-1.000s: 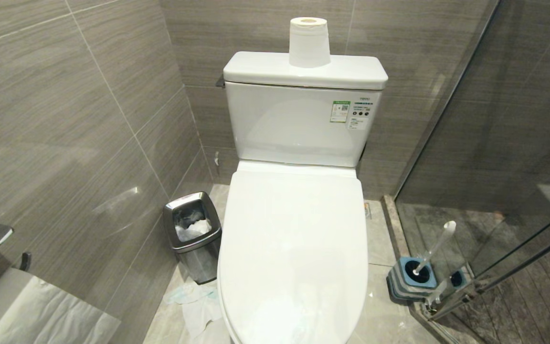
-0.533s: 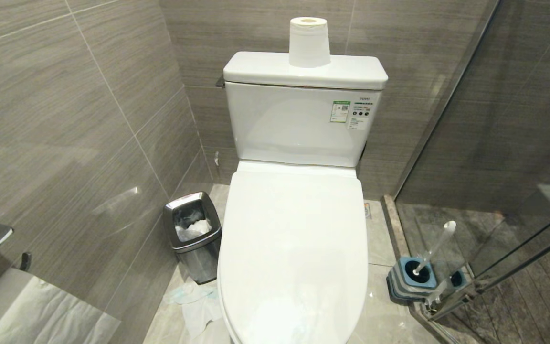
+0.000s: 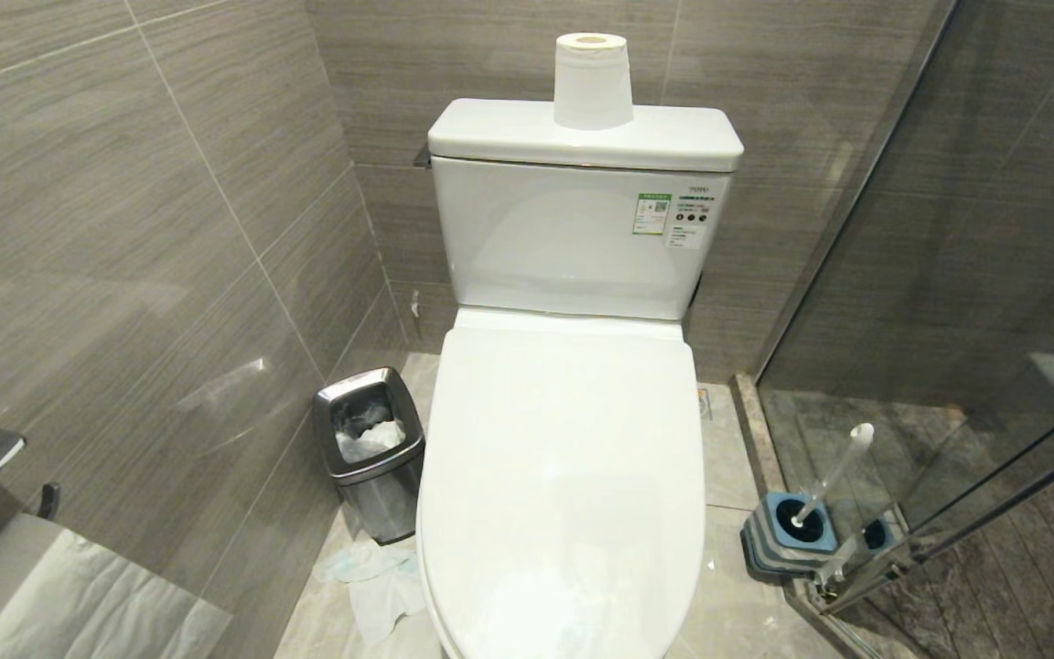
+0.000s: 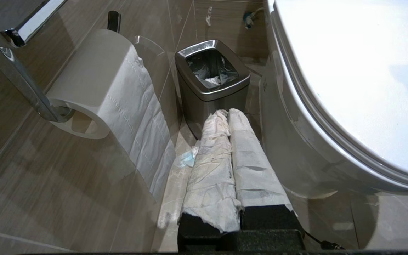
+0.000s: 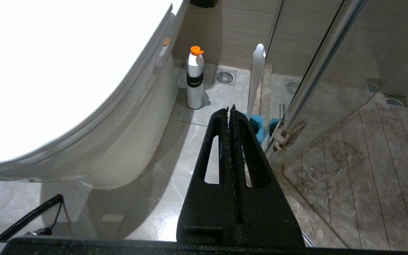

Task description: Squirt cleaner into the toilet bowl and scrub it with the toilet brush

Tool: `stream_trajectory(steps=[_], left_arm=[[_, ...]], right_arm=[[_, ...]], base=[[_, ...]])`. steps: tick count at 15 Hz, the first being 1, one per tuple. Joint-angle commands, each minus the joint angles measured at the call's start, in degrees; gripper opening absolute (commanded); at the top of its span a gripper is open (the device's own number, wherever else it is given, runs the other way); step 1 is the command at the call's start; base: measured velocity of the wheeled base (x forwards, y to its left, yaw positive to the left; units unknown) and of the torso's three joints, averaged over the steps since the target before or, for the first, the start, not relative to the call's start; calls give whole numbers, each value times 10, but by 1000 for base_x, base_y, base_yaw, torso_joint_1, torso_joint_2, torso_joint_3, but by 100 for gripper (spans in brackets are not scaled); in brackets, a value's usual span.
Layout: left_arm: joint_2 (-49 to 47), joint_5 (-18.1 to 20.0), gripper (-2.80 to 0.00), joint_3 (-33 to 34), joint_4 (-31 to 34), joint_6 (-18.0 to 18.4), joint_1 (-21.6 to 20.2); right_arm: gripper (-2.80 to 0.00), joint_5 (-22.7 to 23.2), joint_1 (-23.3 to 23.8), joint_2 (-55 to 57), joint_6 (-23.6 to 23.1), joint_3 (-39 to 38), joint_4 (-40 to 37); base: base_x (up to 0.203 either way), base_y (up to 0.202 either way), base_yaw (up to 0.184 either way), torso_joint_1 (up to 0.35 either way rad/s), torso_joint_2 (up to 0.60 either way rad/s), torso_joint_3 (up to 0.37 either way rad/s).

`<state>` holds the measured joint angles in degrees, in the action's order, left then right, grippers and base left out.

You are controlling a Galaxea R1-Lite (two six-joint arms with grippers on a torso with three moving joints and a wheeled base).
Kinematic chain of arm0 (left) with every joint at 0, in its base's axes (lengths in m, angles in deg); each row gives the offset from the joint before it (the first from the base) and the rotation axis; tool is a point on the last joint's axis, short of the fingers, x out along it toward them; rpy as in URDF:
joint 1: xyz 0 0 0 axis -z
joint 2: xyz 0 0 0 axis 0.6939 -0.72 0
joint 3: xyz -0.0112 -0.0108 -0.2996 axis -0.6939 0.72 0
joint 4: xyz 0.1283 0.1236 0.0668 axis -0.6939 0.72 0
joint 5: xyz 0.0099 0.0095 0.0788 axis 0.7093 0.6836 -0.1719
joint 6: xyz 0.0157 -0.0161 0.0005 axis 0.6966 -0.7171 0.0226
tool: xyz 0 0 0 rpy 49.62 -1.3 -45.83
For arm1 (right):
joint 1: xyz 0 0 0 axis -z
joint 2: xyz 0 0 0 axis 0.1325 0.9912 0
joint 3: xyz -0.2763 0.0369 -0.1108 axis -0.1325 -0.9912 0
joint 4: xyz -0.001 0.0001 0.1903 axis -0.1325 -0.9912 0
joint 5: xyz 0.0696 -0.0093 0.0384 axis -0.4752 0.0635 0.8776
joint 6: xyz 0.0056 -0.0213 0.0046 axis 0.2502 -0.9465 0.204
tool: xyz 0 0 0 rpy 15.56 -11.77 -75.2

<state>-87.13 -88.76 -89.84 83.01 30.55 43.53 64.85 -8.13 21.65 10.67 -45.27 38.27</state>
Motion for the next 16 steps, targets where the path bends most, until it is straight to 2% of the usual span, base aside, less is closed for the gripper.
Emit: stream_trajectory(steps=[1, 16], left_arm=[[-1, 0, -280, 0, 0, 0, 0], [-1, 0, -280, 0, 0, -1, 0]], right_arm=[[-280, 0, 0, 0, 0, -1, -1], [-280, 1, 0, 0, 0, -1, 0]], base=[[0, 0, 0, 0, 0, 0], [0, 0, 0, 0, 0, 0]])
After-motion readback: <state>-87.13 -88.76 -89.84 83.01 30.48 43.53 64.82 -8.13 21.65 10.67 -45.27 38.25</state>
